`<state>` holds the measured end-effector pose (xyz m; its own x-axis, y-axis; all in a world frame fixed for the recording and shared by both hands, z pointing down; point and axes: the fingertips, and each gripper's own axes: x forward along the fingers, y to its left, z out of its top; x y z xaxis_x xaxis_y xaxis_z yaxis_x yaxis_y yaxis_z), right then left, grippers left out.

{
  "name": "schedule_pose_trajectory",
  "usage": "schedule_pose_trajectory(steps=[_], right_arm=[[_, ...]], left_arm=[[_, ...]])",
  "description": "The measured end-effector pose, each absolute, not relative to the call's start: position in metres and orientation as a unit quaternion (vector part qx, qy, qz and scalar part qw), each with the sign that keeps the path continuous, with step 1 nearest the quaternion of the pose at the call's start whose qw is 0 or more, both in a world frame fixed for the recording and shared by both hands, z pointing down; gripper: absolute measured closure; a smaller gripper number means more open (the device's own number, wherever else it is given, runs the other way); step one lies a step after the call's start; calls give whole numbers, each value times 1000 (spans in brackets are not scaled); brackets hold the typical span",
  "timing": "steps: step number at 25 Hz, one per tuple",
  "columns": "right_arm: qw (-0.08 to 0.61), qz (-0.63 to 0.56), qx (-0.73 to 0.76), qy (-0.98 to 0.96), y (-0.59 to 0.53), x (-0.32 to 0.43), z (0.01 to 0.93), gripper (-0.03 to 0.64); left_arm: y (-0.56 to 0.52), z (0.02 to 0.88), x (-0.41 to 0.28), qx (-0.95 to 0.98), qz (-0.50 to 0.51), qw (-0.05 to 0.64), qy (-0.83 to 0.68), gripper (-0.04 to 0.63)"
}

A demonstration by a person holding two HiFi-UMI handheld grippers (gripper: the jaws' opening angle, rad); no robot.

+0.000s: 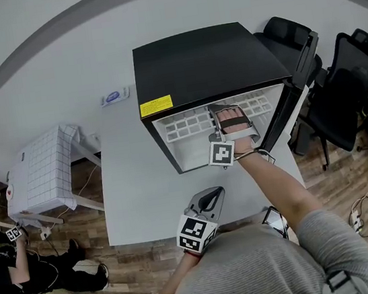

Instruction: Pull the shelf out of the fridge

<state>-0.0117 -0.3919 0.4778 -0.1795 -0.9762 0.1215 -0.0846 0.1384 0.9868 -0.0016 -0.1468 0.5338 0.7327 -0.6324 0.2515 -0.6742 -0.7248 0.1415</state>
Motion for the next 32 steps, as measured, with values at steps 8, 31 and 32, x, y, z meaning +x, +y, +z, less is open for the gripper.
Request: schedule_pose_trajectory(steps=[8, 31, 32], right_arm=[[463, -487, 441, -595, -379, -9, 479, 584], [465, -482, 446, -594, -360, -7, 480, 584], [466, -480, 445, -595, -360, -7, 480, 584]], left_arm=[[-140, 535, -1, 925, 94, 110, -350, 584], [-124, 536, 0, 930, 96, 102, -341, 584], [-123, 536, 0, 930, 96, 103, -341, 584]])
